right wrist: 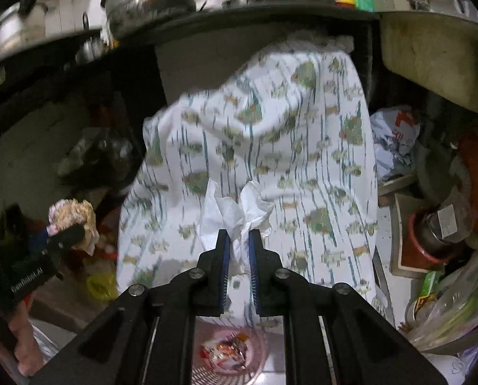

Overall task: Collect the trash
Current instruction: 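Carry the white tissue and paper ball over the pink basket, then open both tools to drop the tissue and paper ball into the basket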

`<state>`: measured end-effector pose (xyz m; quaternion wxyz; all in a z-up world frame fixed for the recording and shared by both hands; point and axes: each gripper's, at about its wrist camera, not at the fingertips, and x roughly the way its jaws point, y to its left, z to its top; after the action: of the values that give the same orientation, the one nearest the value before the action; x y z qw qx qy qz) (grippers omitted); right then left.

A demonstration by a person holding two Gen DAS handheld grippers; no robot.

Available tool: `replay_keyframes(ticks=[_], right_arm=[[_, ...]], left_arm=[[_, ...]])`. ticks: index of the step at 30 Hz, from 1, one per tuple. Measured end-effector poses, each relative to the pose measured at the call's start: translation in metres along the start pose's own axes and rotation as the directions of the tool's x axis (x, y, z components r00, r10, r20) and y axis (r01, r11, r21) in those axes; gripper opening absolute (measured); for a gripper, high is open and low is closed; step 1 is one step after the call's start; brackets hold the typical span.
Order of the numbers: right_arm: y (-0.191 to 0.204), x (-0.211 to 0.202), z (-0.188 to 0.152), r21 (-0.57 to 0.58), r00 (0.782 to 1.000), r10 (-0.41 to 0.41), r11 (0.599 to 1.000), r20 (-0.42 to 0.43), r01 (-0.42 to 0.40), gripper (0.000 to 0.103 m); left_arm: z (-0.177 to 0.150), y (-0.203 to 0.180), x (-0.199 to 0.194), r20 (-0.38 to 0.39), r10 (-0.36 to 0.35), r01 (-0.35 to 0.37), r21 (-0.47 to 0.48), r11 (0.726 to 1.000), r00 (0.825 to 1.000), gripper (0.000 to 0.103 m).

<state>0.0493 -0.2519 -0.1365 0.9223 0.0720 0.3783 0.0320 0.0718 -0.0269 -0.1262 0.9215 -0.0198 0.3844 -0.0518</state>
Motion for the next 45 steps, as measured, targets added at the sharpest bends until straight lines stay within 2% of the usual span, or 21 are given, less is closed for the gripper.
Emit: replay_keyframes(ticks=[4,6,9,11,13,14,16,18,22,26,30,33,37,40,41,42,44,45], right_arm=[[0.004,0.037,-0.025,0.006,0.992,0.039,0.999,-0.117,-0.038,0.013],[0.005,0.058,-0.039,0.017,0.981,0.053,0.999,-0.186,-0.051,0.013],[0.002,0.089,-0.06,0.072,0.95,0.11,0.993,-0.292,-0.093,0.013],[0.001,0.105,-0.073,0.097,0.932,0.142,0.988,-0.335,-0.116,0.013],[0.008,0.12,-0.087,0.044,0.918,0.118,0.993,-0.378,-0.109,0.013],[0.01,0.127,-0.095,0.034,0.908,0.117,0.993,-0.403,-0.113,0.013],[0.013,0.145,-0.114,0.047,0.861,0.159,0.987,-0.483,-0.156,0.013],[0.015,0.16,-0.133,0.043,0.831,0.158,0.986,-0.533,-0.16,0.013],[0.024,0.184,-0.169,-0.03,0.809,0.118,0.986,-0.575,-0.165,0.013],[0.026,0.205,-0.203,-0.044,0.788,0.113,0.984,-0.605,-0.175,0.013],[0.024,0.218,-0.225,-0.011,0.757,0.131,0.984,-0.64,-0.18,0.013],[0.018,0.224,-0.235,-0.002,0.739,0.126,0.986,-0.661,-0.17,0.013],[0.013,0.229,-0.242,0.007,0.726,0.123,0.987,-0.676,-0.16,0.013],[0.009,0.229,-0.244,0.012,0.726,0.128,0.987,-0.675,-0.163,0.013],[0.009,0.229,-0.244,0.011,0.727,0.127,0.987,-0.675,-0.163,0.013],[0.008,0.23,-0.245,0.017,0.722,0.129,0.987,-0.679,-0.161,0.015],[0.005,0.234,-0.246,0.046,0.706,0.131,0.989,-0.696,-0.139,0.026],[0.002,0.236,-0.247,0.064,0.702,0.132,0.99,-0.7,-0.123,0.034]], left_arm=[[-0.023,0.01,0.037,-0.113,0.007,-0.013,-0.047,0.999,0.994,0.04],[-0.036,0.013,0.059,-0.18,0.005,-0.014,-0.049,0.999,0.984,0.04],[-0.057,0.017,0.09,-0.278,-0.012,-0.01,-0.08,0.997,0.961,0.04],[-0.073,0.019,0.111,-0.357,-0.058,0.018,-0.115,0.993,0.932,0.04],[-0.086,0.021,0.128,-0.417,-0.101,0.041,-0.151,0.988,0.903,0.04],[-0.09,0.02,0.133,-0.434,-0.108,0.042,-0.158,0.986,0.894,0.04],[-0.103,0.02,0.15,-0.484,-0.127,0.044,-0.178,0.983,0.866,0.04],[-0.112,0.021,0.16,-0.514,-0.135,0.038,-0.196,0.98,0.847,0.04],[-0.131,0.023,0.185,-0.57,-0.193,0.057,-0.247,0.967,0.798,0.04],[-0.145,0.021,0.203,-0.603,-0.217,0.065,-0.264,0.962,0.768,0.04],[-0.163,0.018,0.217,-0.646,-0.216,0.057,-0.258,0.964,0.732,0.04],[-0.17,0.013,0.222,-0.658,-0.172,0.036,-0.214,0.976,0.734,0.04],[-0.168,0.009,0.222,-0.647,-0.187,0.061,-0.213,0.975,0.739,0.041],[-0.166,0.007,0.221,-0.644,-0.195,0.074,-0.21,0.975,0.74,0.042],[-0.166,0.007,0.222,-0.645,-0.197,0.075,-0.212,0.974,0.738,0.047],[-0.166,0.008,0.222,-0.648,-0.198,0.072,-0.216,0.974,0.735,0.058],[-0.168,0.009,0.224,-0.651,-0.188,0.054,-0.22,0.974,0.735,0.07],[-0.169,0.01,0.225,-0.655,-0.178,0.044,-0.215,0.976,0.735,0.071]])
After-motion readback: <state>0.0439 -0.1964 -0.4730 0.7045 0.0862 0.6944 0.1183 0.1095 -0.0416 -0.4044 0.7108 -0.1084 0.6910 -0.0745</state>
